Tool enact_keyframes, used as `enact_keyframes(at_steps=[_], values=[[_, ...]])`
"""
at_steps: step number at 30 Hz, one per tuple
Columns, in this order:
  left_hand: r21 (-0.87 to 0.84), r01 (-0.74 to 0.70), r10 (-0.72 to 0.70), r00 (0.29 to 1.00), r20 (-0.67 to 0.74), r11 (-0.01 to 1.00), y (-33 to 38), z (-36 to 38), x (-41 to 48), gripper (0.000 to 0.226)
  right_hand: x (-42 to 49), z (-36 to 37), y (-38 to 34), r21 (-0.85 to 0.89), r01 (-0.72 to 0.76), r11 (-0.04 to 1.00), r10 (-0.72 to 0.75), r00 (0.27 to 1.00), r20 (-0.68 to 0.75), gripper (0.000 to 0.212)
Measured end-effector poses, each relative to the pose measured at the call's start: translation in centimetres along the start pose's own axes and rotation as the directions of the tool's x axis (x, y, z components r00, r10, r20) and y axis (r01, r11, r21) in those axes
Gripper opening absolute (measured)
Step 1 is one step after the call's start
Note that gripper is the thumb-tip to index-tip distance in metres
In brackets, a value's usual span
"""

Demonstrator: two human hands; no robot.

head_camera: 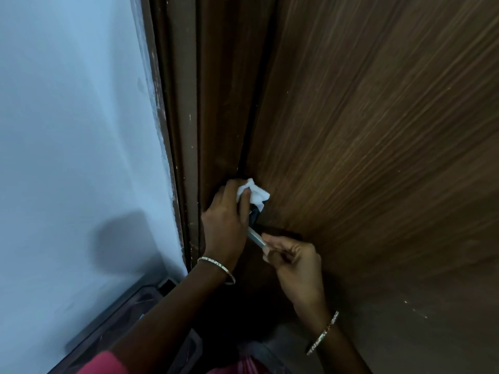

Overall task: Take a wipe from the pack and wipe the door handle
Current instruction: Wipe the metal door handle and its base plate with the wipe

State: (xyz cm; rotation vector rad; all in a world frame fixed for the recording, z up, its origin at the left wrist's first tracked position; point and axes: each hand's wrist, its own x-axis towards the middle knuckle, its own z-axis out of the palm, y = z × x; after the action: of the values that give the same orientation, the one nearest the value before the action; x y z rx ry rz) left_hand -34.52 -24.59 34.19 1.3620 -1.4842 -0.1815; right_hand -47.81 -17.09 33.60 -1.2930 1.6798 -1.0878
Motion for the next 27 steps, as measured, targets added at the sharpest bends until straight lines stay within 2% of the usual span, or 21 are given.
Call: enact_keyframes(at_steps=[3, 8, 14, 18, 24, 27], values=[[0.070, -0.063, 0.065, 0.997, -0.034, 0.996, 0.0, 0.9, 0.2, 0.014, 0.0, 0.2, -0.1, 0.013, 0.004, 1.000, -0.003, 0.999, -0.032, 0.030], [0.070, -0.012, 0.013, 1.000, -0.013, 0.997, -0.4, 0.7, 0.4, 0.009, -0.5, 0.9, 0.2, -0.011, 0.031, 0.999, -0.033, 0.993, -0.109, 0.027], [0.145, 0.145, -0.166, 0.976, 0.139, 0.979, -1.7, 1.0, -1.0, 0.031, -0.9, 1.5, 0.5, -0.013, 0.080, 0.997, -0.081, 0.984, -0.156, 0.028], [0.092, 0.270, -0.282, 0.945, 0.163, 0.958, -1.9, 1.0, -1.7, 0.033, -1.1, 1.9, 0.6, -0.049, 0.081, 0.995, -0.089, 0.981, -0.173, 0.027], [0.049, 0.185, -0.190, 0.974, 0.122, 0.982, -0.8, 0.3, 0.0, 0.039, -1.1, 2.1, 0.6, -0.083, 0.073, 0.994, -0.088, 0.977, -0.193, 0.027], [0.058, 0.189, -0.197, 0.966, 0.169, 0.980, -1.6, 0.3, -0.6, 0.034, -1.3, 2.1, 0.6, -0.073, 0.082, 0.994, -0.096, 0.975, -0.203, 0.025]])
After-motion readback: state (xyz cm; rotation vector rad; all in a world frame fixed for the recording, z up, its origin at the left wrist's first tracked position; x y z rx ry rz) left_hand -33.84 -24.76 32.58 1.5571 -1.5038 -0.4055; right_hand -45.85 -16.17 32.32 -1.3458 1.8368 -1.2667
